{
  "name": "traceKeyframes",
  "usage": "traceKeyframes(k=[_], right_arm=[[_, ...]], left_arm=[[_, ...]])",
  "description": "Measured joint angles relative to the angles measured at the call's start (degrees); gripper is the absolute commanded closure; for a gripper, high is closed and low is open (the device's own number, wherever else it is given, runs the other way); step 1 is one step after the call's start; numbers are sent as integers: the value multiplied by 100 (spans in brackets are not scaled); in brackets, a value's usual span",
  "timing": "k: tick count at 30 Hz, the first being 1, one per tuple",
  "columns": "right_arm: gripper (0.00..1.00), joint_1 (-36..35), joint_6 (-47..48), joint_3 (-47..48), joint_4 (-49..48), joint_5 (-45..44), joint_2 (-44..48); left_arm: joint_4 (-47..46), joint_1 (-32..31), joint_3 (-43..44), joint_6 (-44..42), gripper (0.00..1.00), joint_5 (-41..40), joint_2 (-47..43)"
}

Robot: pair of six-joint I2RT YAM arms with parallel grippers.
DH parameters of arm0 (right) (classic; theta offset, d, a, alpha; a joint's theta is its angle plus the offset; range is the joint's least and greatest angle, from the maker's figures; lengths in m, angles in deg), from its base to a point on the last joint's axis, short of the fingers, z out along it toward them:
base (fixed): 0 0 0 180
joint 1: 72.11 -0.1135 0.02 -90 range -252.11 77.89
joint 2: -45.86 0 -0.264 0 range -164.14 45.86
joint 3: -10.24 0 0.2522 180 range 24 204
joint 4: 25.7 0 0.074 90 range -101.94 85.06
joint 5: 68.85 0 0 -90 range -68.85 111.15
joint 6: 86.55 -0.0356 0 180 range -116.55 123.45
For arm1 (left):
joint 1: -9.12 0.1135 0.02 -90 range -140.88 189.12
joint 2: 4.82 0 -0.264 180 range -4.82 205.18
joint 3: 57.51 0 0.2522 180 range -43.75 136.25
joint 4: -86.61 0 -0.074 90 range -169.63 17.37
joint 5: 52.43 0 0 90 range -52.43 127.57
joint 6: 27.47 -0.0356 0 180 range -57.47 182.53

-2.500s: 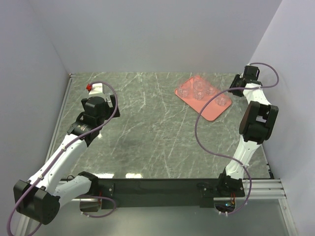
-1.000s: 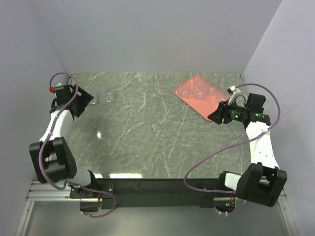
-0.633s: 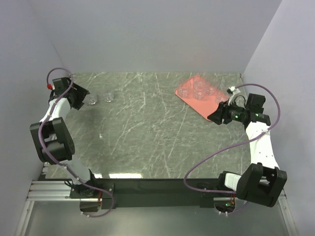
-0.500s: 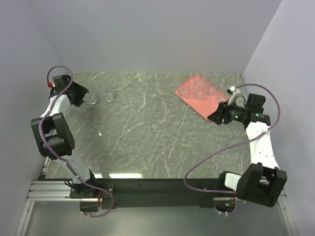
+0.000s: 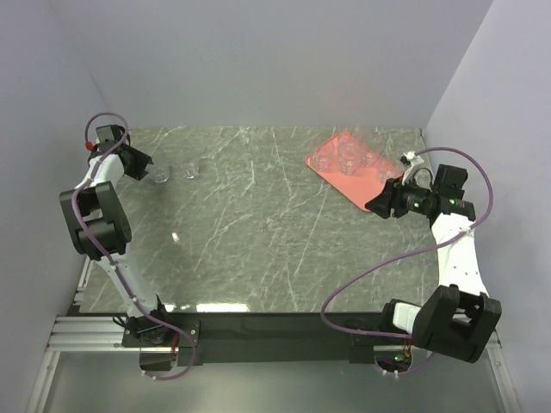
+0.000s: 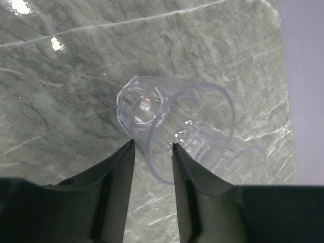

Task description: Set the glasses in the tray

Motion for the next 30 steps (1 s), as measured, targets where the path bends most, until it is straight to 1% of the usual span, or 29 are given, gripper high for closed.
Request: traceKeyframes(k=[1,2,3,6,7,9,10,12,16,19,22,26,30], right_arm=[[42,9,0,0,0,4,0],[42,17,0,0,0,2,0],[42,26,-2,0,0,2,0],[42,35,-2,0,2,4,0],[42,39,0,0,2,7,0],[42,57,-2,0,0,7,0],[42,61,-2,0,2,7,0],[42,68,-2,0,0,9,0],[42,90,-2,0,2,48,0],[42,94,0,0,7,74,0],[42,94,13,0,42,103,0],[42,101,57,0,90,181,-7],[42,101,164,4,192,304,-87]], left_arm=[[35,0,42,-2,65,-4,55],[68,0,76,-9,65,-15,92],[79,2,101,-17,70,-31,131],[105,7,160,-20,78,-63,216],[107,11,164,-28,82,-81,216],[164,11,162,-61,88,-127,216],[195,11,160,-83,93,-153,225],[214,11,149,-133,99,-170,225],[170,11,42,-245,100,-256,155],[127,11,-319,-391,100,-411,-162],[59,11,-962,-511,100,-562,-734],[-131,-11,-2004,-584,100,-608,-1784],[-317,-238,-2977,-575,100,-570,-2830]])
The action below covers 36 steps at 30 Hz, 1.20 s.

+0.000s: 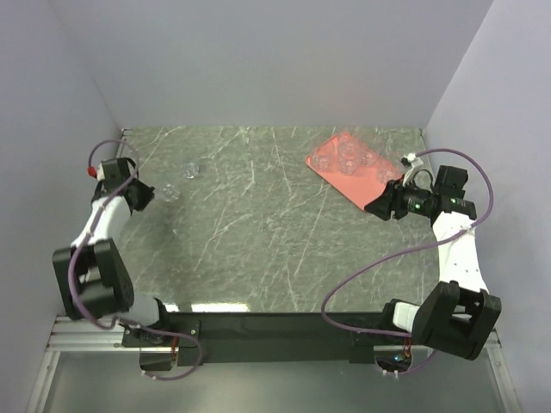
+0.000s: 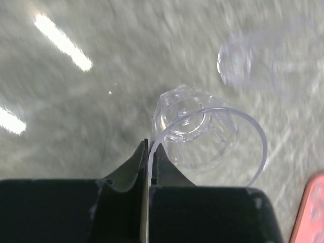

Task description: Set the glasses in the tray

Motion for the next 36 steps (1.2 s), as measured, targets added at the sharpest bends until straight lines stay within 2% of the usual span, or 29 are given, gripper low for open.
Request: traceKeyframes(k=[5,8,16,20,26,31,36], right_arm=[[42,-127,205,72,267,74,-201],[42,-424,369,166,514,35,-269],[42,-1753,459,509,909,-603,-282],[42,-2540,369,894,1097,-1156,-380],[41,-3453,-116,1495,1204,-1998,-529],[40,-3987,-638,1683,1196,-2603,-667],[40,-4336,-1097,1676,1167,-3228,-785]], left_arm=[[-138,-435,-940,131,100,229,-994],[-140,-914,-1235,247,100,284,-1381],[-470,-2951,-1569,973,100,219,-1893],[-686,-4046,-1521,1384,100,-39,-1700],[-780,-5488,-929,1888,100,-579,-756],[-772,-6258,-223,2232,100,-970,9],[-763,-6730,428,2479,100,-1211,597]])
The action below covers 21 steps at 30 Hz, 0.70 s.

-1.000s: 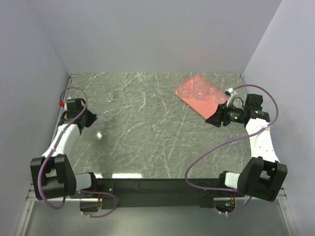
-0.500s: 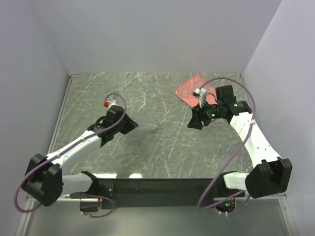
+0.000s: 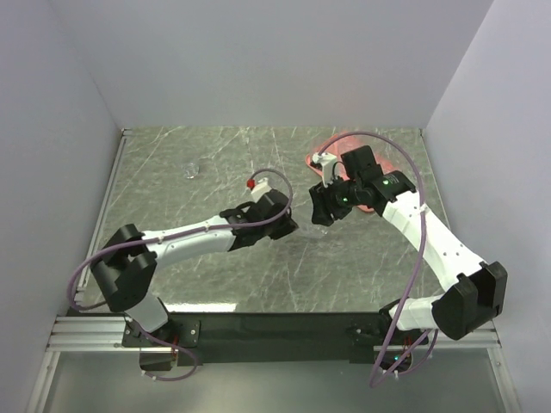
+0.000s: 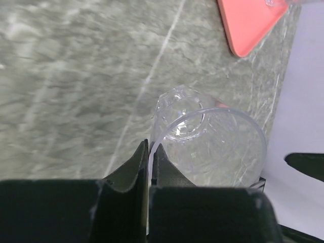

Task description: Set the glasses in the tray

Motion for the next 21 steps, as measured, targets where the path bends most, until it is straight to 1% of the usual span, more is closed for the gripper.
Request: traceKeyframes(k=[3,5,9,10,15,16,17,19,21], right_arm=[[41,-68,-214,-15,-66,-321,-7],[45,-90,-315,-55,-136,-516,-7],[46,-140,-448,-133,-181,-935,-31],[50,-153,-461,-151,-197,-1054,-39],[57,-179,-533,-188,-258,-1554,-162],[60,-179,-549,-192,-258,-1637,-190],[60,-179,-553,-195,-262,-1707,-216],[66,-188,-562,-195,-275,-1864,-278],[67,-203,-564,-197,-280,-1943,-339]], left_arm=[[76,-197,269,83,100,-81,269],[146,-308,487,164,100,-142,450],[387,-468,839,291,100,-256,695],[448,-503,907,326,100,-293,737],[581,-599,1008,417,100,-415,800],[634,-608,1016,437,100,-439,800],[662,-614,1016,457,100,-452,800],[713,-623,1027,485,100,-481,800],[752,-627,1051,498,100,-494,800]])
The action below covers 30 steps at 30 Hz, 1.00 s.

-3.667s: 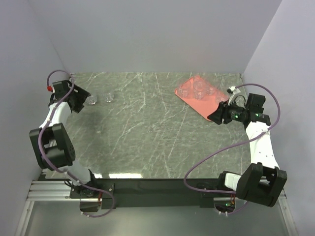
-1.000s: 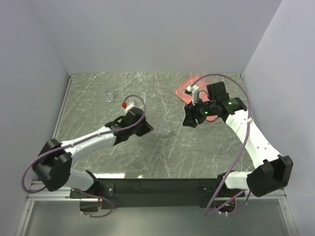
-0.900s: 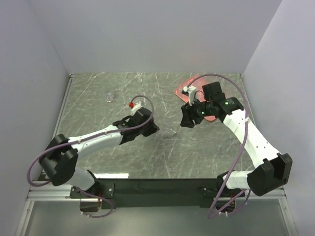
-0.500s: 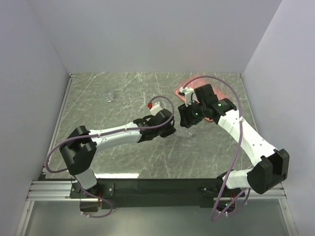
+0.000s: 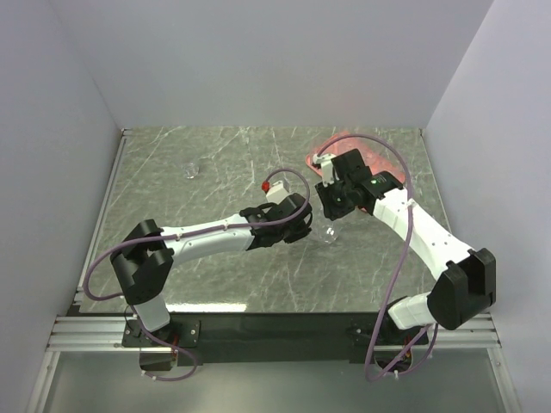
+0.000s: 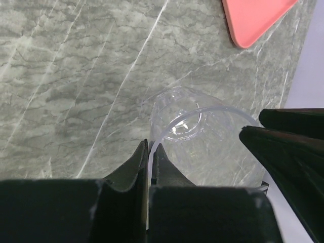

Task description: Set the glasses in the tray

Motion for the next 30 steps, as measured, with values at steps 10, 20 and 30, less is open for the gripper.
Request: traceKeyframes(k=[10,20,30], right_arm=[[79,-138,9,-4,-20,-199,-153],[100,-234,232,-7,-4,-385,-348],[100,396,640,-94,-39,116,-345]], left_arm=[[20,-9,9,7,100,-50,9],[-70,-7,-52,-199,86,-131,9],[-1073,-17,-743,-629,40,72,-769]])
